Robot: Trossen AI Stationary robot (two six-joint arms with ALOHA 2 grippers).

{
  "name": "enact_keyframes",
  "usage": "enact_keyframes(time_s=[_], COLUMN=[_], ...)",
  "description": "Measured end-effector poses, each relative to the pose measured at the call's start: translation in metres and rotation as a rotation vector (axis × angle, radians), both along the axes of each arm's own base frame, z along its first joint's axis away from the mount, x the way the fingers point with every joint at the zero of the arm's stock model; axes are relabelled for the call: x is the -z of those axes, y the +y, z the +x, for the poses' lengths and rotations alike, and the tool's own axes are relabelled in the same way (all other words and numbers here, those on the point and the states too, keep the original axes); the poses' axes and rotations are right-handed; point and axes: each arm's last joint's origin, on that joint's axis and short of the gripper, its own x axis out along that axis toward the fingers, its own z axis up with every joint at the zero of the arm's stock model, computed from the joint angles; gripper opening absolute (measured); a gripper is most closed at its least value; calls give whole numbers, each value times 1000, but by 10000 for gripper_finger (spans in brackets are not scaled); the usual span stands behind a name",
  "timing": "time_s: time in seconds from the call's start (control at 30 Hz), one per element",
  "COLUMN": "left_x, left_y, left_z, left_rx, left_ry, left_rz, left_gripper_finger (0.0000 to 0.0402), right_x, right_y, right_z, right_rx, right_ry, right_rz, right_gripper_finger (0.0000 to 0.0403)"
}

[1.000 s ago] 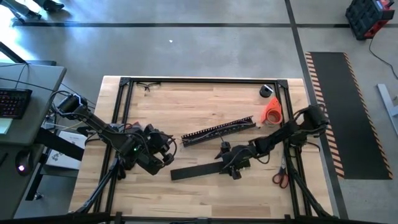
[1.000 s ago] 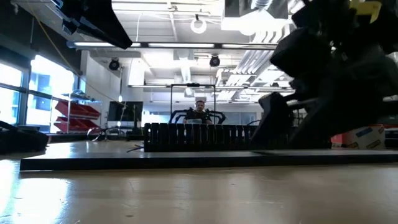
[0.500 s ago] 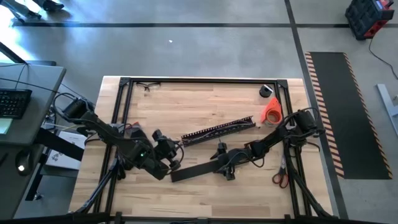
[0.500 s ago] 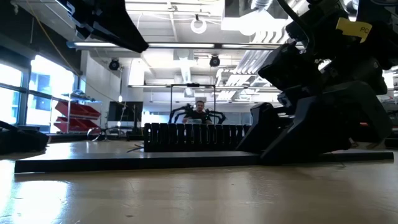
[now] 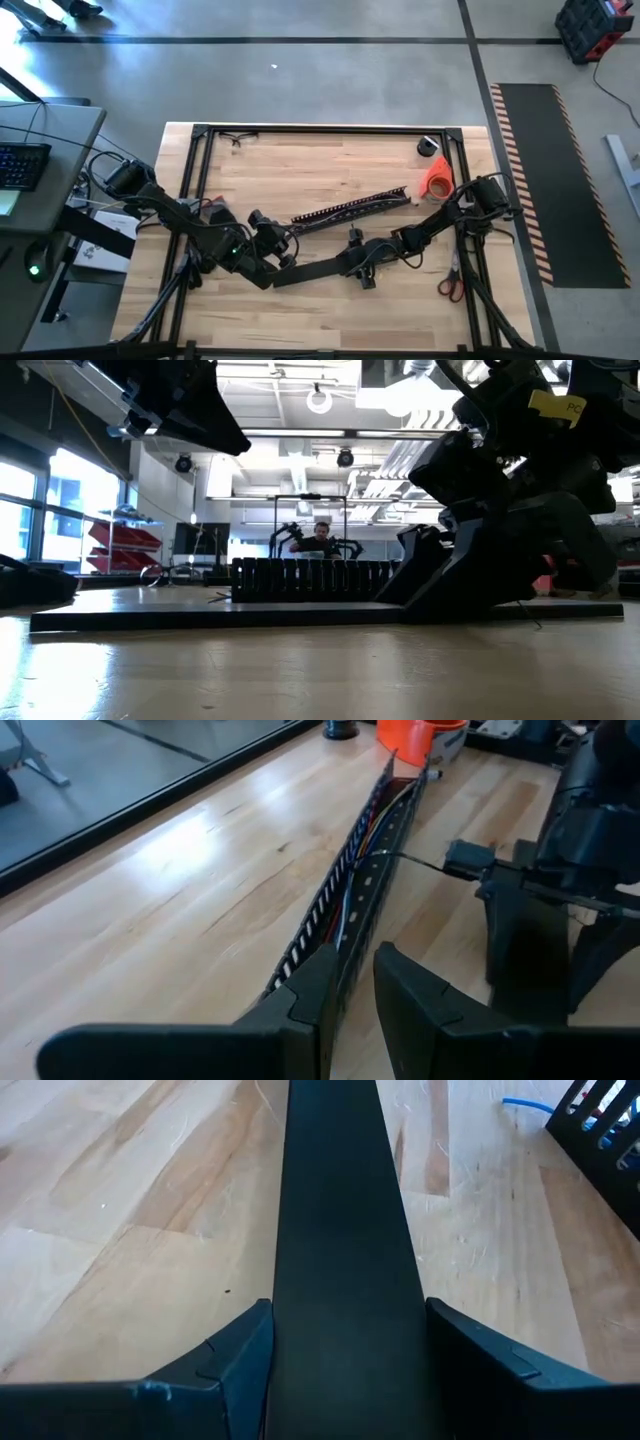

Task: Ziptie cables
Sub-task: Close the black cable duct

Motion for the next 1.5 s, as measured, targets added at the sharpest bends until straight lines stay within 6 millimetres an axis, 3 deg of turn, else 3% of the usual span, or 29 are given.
enact_keyframes(time_s=[0.27,0.6,0.77,0.93,1.07,1.3,1.5], left_x=[-9,-15,-18,-36,-42,-14,14], left_y=[1,3,5,9,23,54,81], left_z=[-2,-4,-7,-16,-22,-24,-31], left_rx=[7,-4,-4,15,-1,-43,53], left_ry=[-33,-52,-46,-69,-22,31,-63], left_rz=[-8,24,27,39,49,15,-65], left_gripper_finger=[50,50,50,48,21,0,0], right_x=[-32,-88,-110,-126,-137,-160,-139], right_y=[-5,-20,-45,-86,-116,-147,-170], right_z=[-9,-23,-31,-37,-37,-22,-13], right_rx=[-22,-43,-18,1,-17,-92,-111], right_ry=[5,-49,-60,-72,-7,80,135], right_rz=[-52,-117,-176,-158,-128,-135,-49], right_gripper_finger=[205,205,205,205,205,205,205])
